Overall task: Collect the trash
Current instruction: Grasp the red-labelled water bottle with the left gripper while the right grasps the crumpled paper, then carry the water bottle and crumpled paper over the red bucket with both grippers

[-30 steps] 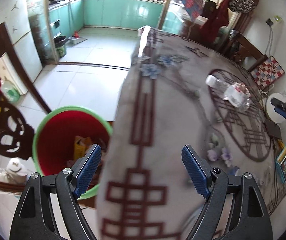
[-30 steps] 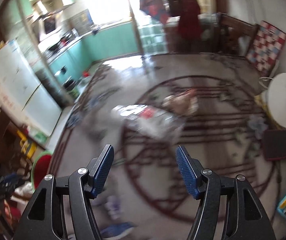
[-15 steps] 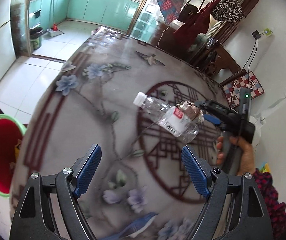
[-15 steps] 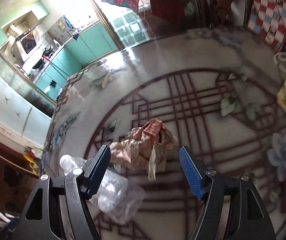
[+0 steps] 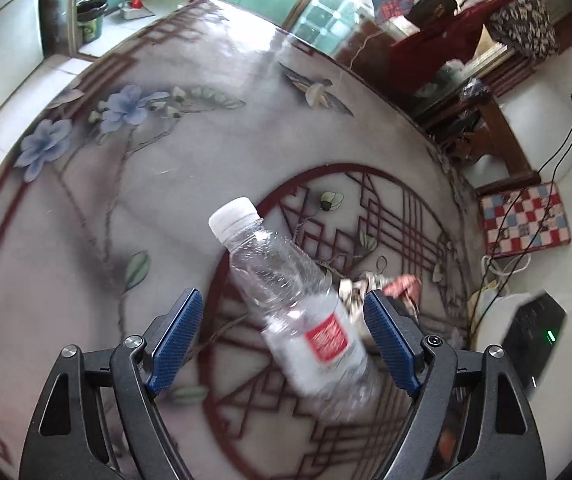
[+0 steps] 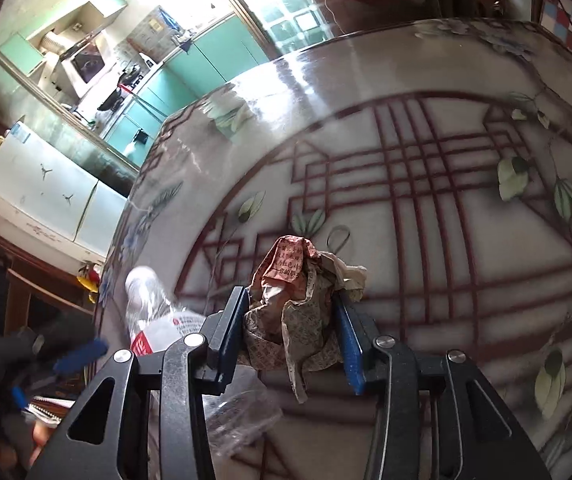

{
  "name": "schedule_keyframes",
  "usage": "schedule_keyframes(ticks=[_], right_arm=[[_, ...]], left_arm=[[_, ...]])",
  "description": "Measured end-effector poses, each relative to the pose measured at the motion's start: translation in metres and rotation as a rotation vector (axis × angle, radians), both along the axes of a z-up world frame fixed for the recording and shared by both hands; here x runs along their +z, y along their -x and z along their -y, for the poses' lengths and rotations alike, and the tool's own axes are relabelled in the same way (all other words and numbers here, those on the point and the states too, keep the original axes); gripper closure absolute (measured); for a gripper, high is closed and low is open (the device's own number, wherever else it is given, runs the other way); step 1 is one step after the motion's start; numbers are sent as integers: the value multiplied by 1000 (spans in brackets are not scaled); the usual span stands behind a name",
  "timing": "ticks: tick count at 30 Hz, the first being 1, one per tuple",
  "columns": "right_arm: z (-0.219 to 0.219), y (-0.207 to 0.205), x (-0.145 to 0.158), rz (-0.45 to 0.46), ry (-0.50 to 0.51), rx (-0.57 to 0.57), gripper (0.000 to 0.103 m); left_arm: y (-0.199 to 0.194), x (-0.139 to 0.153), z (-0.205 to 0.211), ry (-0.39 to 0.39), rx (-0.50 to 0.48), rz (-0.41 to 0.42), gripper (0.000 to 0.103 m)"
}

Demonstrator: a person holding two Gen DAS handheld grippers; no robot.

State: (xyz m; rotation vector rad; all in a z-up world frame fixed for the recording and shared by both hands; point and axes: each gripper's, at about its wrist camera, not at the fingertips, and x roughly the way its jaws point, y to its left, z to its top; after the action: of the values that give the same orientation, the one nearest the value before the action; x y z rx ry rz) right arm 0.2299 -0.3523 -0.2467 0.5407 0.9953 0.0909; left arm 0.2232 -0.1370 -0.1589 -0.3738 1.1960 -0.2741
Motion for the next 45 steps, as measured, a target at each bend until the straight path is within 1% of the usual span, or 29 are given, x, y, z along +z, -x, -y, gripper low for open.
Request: schedule_keyframes(ticks=[5, 6, 7, 8, 10, 13, 16, 20, 24, 28, 31, 36, 41, 45], right_arm=[[-6, 37, -4, 25, 9, -63, 62], [-5, 42, -2, 29, 12, -82, 62], [-3, 48, 1, 31, 15, -95, 62], [0, 53, 3, 32, 23, -110, 62], [9, 62, 9, 36, 41, -127, 62], [19, 74, 23, 55, 66, -154, 62], [19, 85, 42, 82, 101, -163, 62], [9, 101, 65, 106, 167, -140, 62], [-12, 117, 76, 116, 181, -106, 62], [-40, 127, 76, 79, 198, -52, 62], [-62, 137, 77, 68, 214, -14, 62], [-101, 149, 89, 79, 240, 56, 62], [-138, 153, 103, 109, 292, 115, 62], [-156, 150, 111, 119, 309, 129, 62]], left_arm=[[-2, -25, 27, -48, -67, -37, 22], [0, -29, 30, -55, -78, -43, 26], [2, -34, 31, -56, -86, -53, 47], [5, -37, 31, -48, -94, -58, 47], [10, -38, 28, -29, -103, -57, 48], [17, -33, 20, -41, -133, -48, 48], [29, -18, 5, -59, -153, -2, 48], [49, 3, -17, -92, -179, 67, 48], [75, 12, -43, -98, -170, 86, 48], [101, 17, -59, -162, -200, 113, 48], [115, 27, -71, -186, -212, 155, 48], [128, 39, -93, -187, -201, 207, 48], [137, 43, -116, -195, -188, 228, 48], [139, 44, -133, -191, -185, 228, 48]])
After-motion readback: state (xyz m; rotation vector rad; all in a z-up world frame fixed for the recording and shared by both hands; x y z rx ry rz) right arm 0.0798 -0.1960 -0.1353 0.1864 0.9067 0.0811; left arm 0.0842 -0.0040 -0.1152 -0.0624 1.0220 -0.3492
